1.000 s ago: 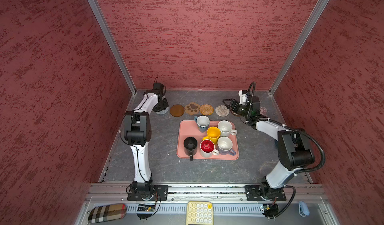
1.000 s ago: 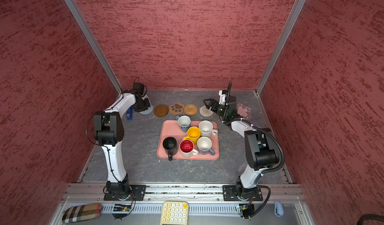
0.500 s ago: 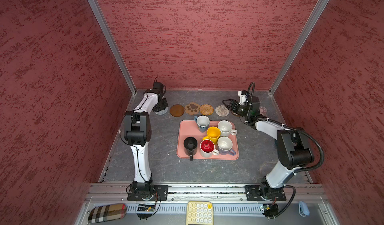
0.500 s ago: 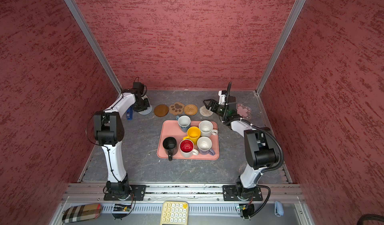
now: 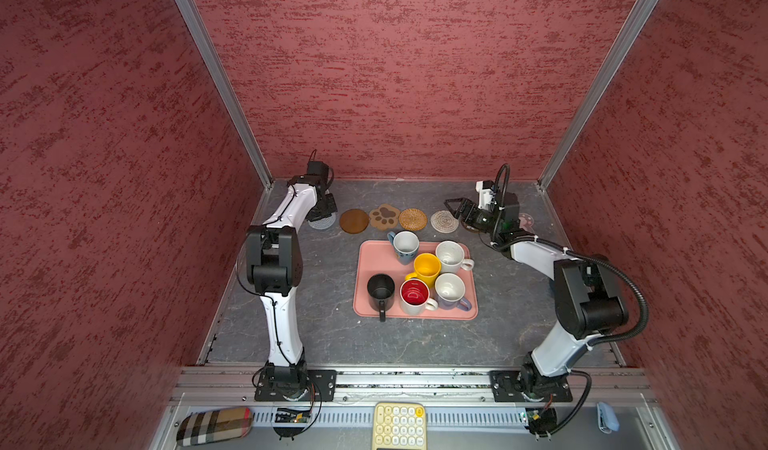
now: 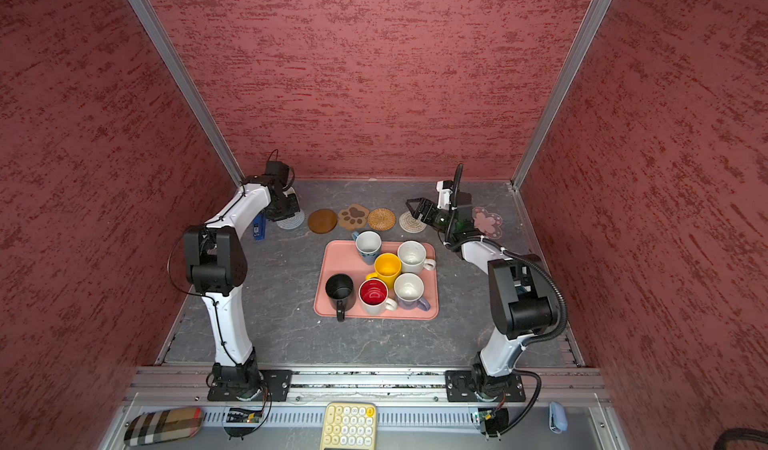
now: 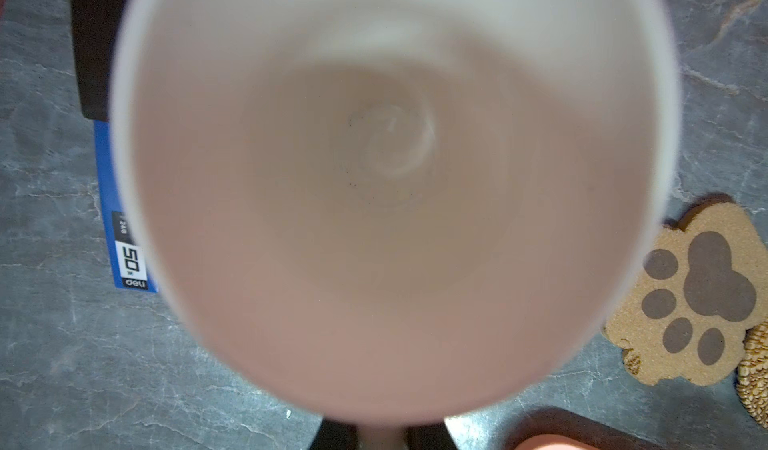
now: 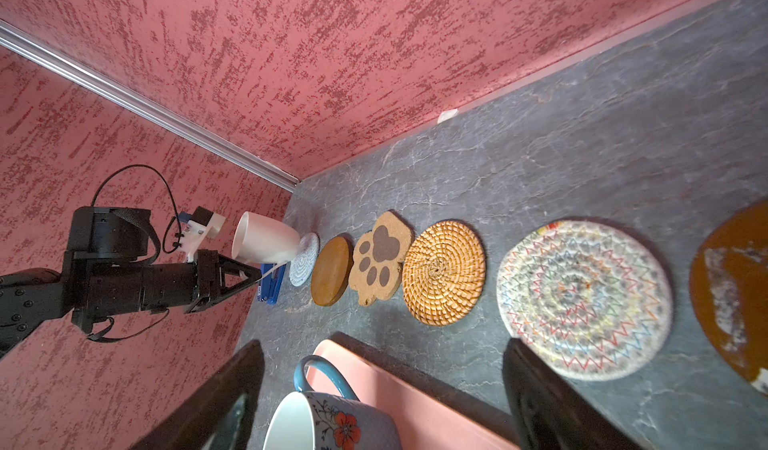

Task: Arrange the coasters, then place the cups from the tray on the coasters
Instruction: 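Lower the white mug onto the pale grey coaster with the left gripper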

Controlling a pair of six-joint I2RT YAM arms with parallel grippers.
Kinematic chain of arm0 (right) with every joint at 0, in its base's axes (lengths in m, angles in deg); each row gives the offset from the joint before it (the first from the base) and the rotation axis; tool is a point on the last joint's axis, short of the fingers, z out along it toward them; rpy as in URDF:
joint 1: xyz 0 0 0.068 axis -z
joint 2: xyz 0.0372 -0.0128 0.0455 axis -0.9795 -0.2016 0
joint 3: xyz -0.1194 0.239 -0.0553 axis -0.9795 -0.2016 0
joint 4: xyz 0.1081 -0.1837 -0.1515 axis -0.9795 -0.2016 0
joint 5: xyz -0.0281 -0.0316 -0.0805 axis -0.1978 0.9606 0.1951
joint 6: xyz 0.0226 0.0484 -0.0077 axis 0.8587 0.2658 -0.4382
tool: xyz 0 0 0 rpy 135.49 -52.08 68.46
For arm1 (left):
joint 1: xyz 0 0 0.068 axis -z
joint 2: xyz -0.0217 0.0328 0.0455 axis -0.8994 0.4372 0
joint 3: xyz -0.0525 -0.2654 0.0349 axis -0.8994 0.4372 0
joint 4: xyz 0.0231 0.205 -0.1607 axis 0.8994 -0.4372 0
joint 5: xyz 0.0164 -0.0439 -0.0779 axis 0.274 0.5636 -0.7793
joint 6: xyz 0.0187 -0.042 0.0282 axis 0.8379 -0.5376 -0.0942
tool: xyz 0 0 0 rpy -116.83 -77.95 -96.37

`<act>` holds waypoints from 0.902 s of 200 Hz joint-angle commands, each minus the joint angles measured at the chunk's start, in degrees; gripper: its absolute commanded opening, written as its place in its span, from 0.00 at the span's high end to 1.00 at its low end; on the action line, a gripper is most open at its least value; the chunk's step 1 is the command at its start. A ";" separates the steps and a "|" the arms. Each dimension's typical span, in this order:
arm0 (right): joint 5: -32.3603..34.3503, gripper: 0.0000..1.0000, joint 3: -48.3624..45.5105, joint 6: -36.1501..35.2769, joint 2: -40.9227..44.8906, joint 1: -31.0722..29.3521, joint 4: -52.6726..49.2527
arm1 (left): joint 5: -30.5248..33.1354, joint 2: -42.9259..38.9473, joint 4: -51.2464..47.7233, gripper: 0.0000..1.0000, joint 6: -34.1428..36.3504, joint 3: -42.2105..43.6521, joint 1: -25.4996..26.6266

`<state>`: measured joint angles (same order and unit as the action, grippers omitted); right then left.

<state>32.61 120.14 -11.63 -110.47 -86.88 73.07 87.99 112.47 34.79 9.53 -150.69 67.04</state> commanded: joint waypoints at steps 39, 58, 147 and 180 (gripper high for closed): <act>-0.89 0.10 1.24 0.97 -0.74 -0.21 2.38 | 3.22 -3.18 2.17 1.00 0.16 1.20 0.31; -1.11 0.10 1.16 1.15 -0.88 -0.22 2.60 | 3.03 -2.87 2.55 1.00 0.16 1.61 0.34; -1.12 0.10 1.25 1.13 -1.53 -0.21 2.59 | 2.92 -2.37 3.86 1.00 -0.28 3.65 0.42; -1.06 0.09 1.24 1.12 -1.58 -0.23 2.60 | 3.12 -2.37 3.90 1.00 -0.20 3.61 0.40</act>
<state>32.13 120.14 -10.84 -111.44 -86.90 73.50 89.41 112.47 35.54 9.50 -146.86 67.30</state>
